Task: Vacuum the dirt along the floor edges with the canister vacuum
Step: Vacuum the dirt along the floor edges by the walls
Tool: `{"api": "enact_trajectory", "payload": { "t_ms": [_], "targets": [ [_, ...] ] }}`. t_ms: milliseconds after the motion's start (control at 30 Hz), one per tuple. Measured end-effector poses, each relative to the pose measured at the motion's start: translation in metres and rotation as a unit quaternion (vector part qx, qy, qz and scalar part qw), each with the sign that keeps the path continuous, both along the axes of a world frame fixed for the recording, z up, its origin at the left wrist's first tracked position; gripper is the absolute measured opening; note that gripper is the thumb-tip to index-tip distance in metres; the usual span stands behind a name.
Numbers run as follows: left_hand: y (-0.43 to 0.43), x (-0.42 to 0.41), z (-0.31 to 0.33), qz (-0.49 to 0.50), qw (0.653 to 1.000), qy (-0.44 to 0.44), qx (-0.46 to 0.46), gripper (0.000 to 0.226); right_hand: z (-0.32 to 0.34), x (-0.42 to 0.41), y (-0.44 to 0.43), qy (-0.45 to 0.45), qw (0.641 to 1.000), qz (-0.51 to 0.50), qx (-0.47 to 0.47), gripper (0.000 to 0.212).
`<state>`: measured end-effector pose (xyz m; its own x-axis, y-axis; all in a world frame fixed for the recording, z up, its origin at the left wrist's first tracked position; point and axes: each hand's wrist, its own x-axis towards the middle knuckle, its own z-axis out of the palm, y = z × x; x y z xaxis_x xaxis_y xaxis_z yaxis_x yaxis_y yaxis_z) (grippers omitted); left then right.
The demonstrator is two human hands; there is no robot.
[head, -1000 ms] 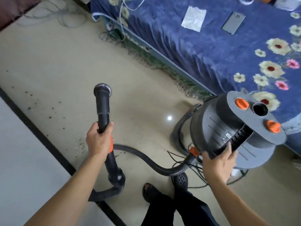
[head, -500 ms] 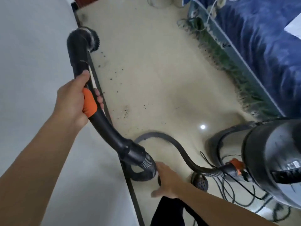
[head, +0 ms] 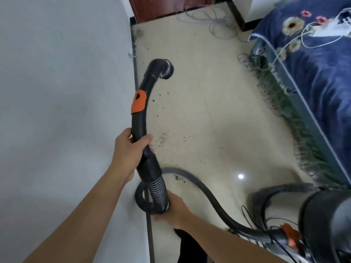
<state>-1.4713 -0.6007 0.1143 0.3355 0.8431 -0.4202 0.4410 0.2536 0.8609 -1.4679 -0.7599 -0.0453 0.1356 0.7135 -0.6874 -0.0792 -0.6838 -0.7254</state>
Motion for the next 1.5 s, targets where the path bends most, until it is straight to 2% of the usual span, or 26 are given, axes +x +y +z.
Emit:
{"api": "enact_trajectory", "payload": {
  "t_ms": [33, 67, 100, 167, 200, 233, 267, 367, 433, 500, 533, 600, 667, 733, 767, 833, 933, 1033, 1133, 1200, 1267, 1333, 1400, 1500],
  "targets": [
    [0.006, -0.002, -0.008, -0.007, 1.000, 0.004, 0.003, 0.019, -0.007, 0.009, 0.004, 0.014, 0.998, 0.049, -0.032, 0.068],
    [0.014, -0.004, -0.016, -0.019, 1.000, 0.008, 0.004, 0.020, -0.011, 0.022, 0.010, 0.027, 0.996, 0.064, -0.060, 0.065],
    [0.022, -0.005, -0.024, -0.034, 0.999, 0.013, 0.004, 0.021, -0.012, 0.041, 0.017, 0.059, 0.995, 0.018, -0.085, 0.050],
    [0.037, -0.006, -0.040, -0.072, 0.997, 0.029, 0.004, 0.021, -0.002, 0.085, 0.042, 0.154, 0.970, -0.158, -0.103, 0.015],
    [0.044, -0.004, -0.048, -0.092, 0.995, 0.037, 0.004, 0.021, 0.007, 0.108, 0.061, 0.182, 0.948, -0.243, -0.092, 0.020],
    [0.051, -0.001, -0.056, -0.112, 0.993, 0.044, 0.002, 0.020, 0.015, 0.130, 0.082, 0.168, 0.942, -0.281, -0.078, 0.032],
    [0.058, 0.002, -0.063, -0.135, 0.990, 0.050, -0.003, 0.020, 0.024, 0.149, 0.105, 0.158, 0.939, -0.300, -0.050, 0.043],
    [0.078, 0.015, -0.079, -0.217, 0.974, 0.063, -0.016, 0.021, 0.050, 0.185, 0.174, 0.245, 0.906, -0.345, -0.012, 0.061],
    [0.091, 0.022, -0.085, -0.248, 0.967, 0.062, -0.013, 0.025, 0.057, 0.193, 0.214, 0.283, 0.875, -0.391, -0.016, 0.045],
    [0.100, 0.027, -0.089, -0.268, 0.961, 0.063, -0.007, 0.034, 0.060, 0.196, 0.243, 0.269, 0.835, -0.479, -0.026, 0.023],
    [0.101, 0.027, -0.091, -0.275, 0.959, 0.065, -0.005, 0.039, 0.059, 0.200, 0.254, 0.251, 0.816, -0.520, -0.030, 0.020],
    [0.096, 0.022, -0.099, -0.248, 0.966, 0.067, 0.016, 0.046, 0.060, 0.214, 0.273, 0.228, 0.780, -0.582, -0.026, 0.017],
    [0.089, 0.013, -0.109, -0.170, 0.982, 0.073, 0.035, 0.050, 0.060, 0.231, 0.286, 0.232, 0.744, -0.626, -0.017, 0.017],
    [0.091, 0.007, -0.118, -0.111, 0.989, 0.089, 0.025, 0.043, 0.062, 0.242, 0.295, 0.251, 0.723, -0.643, -0.008, 0.019],
    [0.095, 0.007, -0.122, -0.104, 0.990, 0.098, 0.011, 0.037, 0.062, 0.245, 0.300, 0.261, 0.725, -0.637, -0.002, 0.021],
    [0.109, 0.010, -0.125, -0.116, 0.988, 0.098, -0.039, 0.026, 0.059, 0.249, 0.309, 0.281, 0.754, -0.594, 0.012, 0.025],
    [0.136, 0.016, -0.120, -0.196, 0.969, 0.090, -0.118, 0.022, 0.051, 0.262, 0.322, 0.359, 0.799, -0.481, 0.036, 0.031],
    [0.164, 0.026, -0.115, -0.257, 0.948, 0.092, -0.164, 0.019, 0.045, 0.278, 0.345, 0.434, 0.807, -0.397, 0.052, 0.029],
    [0.194, 0.033, -0.131, -0.205, 0.968, 0.090, -0.115, 0.019, 0.033, 0.298, 0.386, 0.453, 0.809, -0.368, 0.065, 0.030],
    [0.209, 0.033, -0.154, -0.129, 0.980, 0.146, -0.041, 0.021, 0.026, 0.322, 0.419, 0.461, 0.804, -0.369, 0.073, 0.032],
    [0.216, 0.035, -0.174, -0.001, 0.971, 0.234, 0.039, 0.027, 0.020, 0.354, 0.451, 0.473, 0.794, -0.374, 0.070, 0.034],
    [0.221, 0.052, -0.188, 0.128, 0.943, 0.295, 0.081, 0.037, 0.013, 0.391, 0.476, 0.482, 0.785, -0.385, 0.051, 0.034],
    [0.226, 0.083, -0.194, 0.229, 0.924, 0.282, 0.116, 0.047, 0.001, 0.420, 0.493, 0.487, 0.792, -0.367, 0.020, 0.032],
    [0.239, 0.132, -0.188, 0.352, 0.898, 0.197, 0.174, 0.064, -0.022, 0.449, 0.514, 0.513, 0.804, -0.299, -0.035, 0.020]
  ]
}}
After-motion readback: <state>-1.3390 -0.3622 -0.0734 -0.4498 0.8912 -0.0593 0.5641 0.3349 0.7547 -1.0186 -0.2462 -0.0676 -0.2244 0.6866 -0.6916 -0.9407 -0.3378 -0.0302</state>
